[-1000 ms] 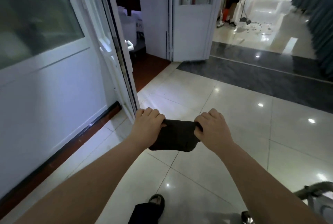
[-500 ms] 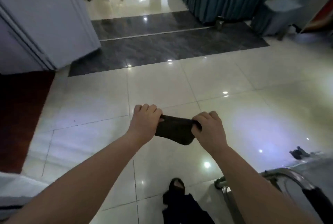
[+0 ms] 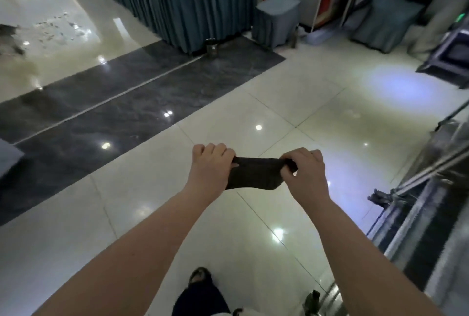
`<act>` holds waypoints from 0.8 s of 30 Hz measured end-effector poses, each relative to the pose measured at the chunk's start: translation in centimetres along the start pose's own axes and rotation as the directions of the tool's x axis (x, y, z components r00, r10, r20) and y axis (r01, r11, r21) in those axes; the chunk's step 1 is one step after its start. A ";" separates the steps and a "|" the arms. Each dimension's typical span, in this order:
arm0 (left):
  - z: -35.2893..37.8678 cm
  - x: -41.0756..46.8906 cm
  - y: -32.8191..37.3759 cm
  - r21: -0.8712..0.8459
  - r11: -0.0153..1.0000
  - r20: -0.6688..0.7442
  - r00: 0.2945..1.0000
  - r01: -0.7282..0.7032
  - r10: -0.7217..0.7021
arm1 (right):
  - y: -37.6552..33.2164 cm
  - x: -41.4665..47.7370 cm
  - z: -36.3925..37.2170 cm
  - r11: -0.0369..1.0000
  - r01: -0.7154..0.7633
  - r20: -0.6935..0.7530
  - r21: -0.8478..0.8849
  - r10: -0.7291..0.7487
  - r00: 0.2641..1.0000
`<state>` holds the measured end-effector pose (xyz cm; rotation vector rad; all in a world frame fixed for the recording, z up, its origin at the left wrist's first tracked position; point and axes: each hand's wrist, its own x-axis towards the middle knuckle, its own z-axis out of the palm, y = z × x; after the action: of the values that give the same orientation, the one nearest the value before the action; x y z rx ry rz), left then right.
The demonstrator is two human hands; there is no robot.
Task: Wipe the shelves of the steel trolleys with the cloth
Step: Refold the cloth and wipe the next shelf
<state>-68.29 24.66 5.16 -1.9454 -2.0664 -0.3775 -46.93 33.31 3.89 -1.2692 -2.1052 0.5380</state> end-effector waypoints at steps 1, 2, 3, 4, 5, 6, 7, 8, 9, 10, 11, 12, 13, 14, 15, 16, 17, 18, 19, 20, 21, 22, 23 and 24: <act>1.0 2.9 -0.2 -0.013 1.000 -0.002 1.000 -0.023 0.023 | 0.9 2.2 -0.1 0.999 -0.020 -0.020 -0.031 0.020 1.000; 2.2 5.8 -0.2 -0.030 0.998 -0.009 0.998 -0.060 0.060 | 1.9 4.3 -0.3 0.997 -0.042 -0.042 -0.066 0.039 0.998; 3.4 8.7 -0.2 -0.053 0.993 -0.020 0.994 -0.107 0.106 | 2.9 6.3 -0.6 0.992 -0.070 -0.066 -0.101 0.063 0.996; 4.7 11.6 0.0 -0.073 0.984 -0.034 0.987 -0.162 0.160 | 4.0 8.0 -1.0 0.985 -0.104 -0.094 -0.135 0.091 0.991; 6.0 14.5 0.4 -0.083 0.972 -0.050 0.975 -0.219 0.216 | 5.1 9.5 -1.4 0.975 -0.142 -0.126 -0.168 0.121 0.985; 7.3 17.5 0.9 -0.090 0.958 -0.063 0.961 -0.274 0.269 | 6.3 11.0 -1.9 0.962 -0.185 -0.162 -0.199 0.154 0.975; 8.5 20.4 1.7 -0.103 0.941 -0.070 0.946 -0.323 0.317 | 7.4 12.3 -2.6 0.945 -0.239 -0.195 -0.222 0.197 0.961; 9.6 23.0 2.7 -0.124 0.920 -0.079 0.928 -0.371 0.363 | 8.4 13.3 -3.3 0.925 -0.295 -0.225 -0.239 0.242 0.944; 10.5 25.5 3.9 -0.147 0.897 -0.091 0.909 -0.417 0.408 | 9.4 14.2 -4.1 0.903 -0.348 -0.252 -0.251 0.287 0.924; 11.2 27.9 5.4 -0.166 0.871 -0.101 0.887 -0.462 0.451 | 10.4 14.9 -4.9 0.878 -0.400 -0.282 -0.264 0.326 0.902; 12.0 30.2 6.9 -0.190 0.842 -0.102 0.863 -0.505 0.495 | 11.3 15.5 -5.8 0.850 -0.454 -0.318 -0.266 0.367 0.874; 12.7 32.3 8.5 -0.217 0.808 -0.094 0.836 -0.548 0.541 | 12.2 16.0 -6.7 0.820 -0.511 -0.361 -0.257 0.409 0.838; 13.4 34.3 10.4 -0.237 0.775 -0.071 0.806 -0.586 0.588 | 13.1 16.3 -7.6 0.789 -0.562 -0.404 -0.248 0.443 0.800; 14.1 36.2 12.4 -0.245 0.747 -0.041 0.776 -0.618 0.629 | 14.1 16.5 -8.4 0.753 -0.608 -0.437 -0.250 0.473 0.765; 14.8 37.8 14.6 -0.251 0.722 -0.013 0.748 -0.645 0.664 | 15.1 16.4 -9.1 0.711 -0.655 -0.465 -0.255 0.504 0.728; 15.6 39.1 16.8 -0.268 0.689 -0.002 0.716 -0.673 0.698 | 16.2 16.3 -9.8 0.668 -0.703 -0.494 -0.243 0.538 0.682; 16.2 40.3 19.1 -0.290 0.649 -0.002 0.678 -0.703 0.735 | 17.4 16.1 -10.5 0.629 -0.748 -0.527 -0.210 0.571 0.629; 16.9 41.2 21.4 -0.307 0.608 -0.006 0.640 -0.733 0.768 | 18.6 16.0 -11.2 0.598 -0.785 -0.558 -0.166 0.599 0.574; 17.5 42.0 23.6 -0.307 0.572 -0.005 0.603 -0.760 0.798 | 19.8 15.7 -11.7 0.573 -0.811 -0.583 -0.121 0.620 0.525; 18.1 42.7 25.7 -0.294 0.542 -0.004 0.568 -0.787 0.823 | 21.2 15.6 -12.3 0.551 -0.831 -0.603 -0.080 0.637 0.481; 18.7 43.3 27.6 -0.276 0.514 -0.002 0.536 -0.812 0.844 | 22.5 15.5 -12.9 0.524 -0.851 -0.614 -0.045 0.657 0.437; 19.2 43.8 29.4 -0.266 0.485 -0.004 0.504 -0.833 0.863 | 23.8 15.4 -13.6 0.491 -0.871 -0.616 -0.016 0.682 0.396; 19.6 44.4 31.2 -0.267 0.453 -0.007 0.472 -0.851 0.882 | 25.1 15.2 -14.4 0.459 -0.889 -0.614 0.006 0.703 0.359; 19.9 44.8 32.8 -0.269 0.419 -0.007 0.436 -0.867 0.900 | 26.3 15.0 -15.0 0.432 -0.902 -0.616 0.026 0.717 0.326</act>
<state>-38.52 75.57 3.47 -2.9303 -0.7281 -0.2226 -25.10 59.05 2.93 -2.3876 -0.9018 0.1415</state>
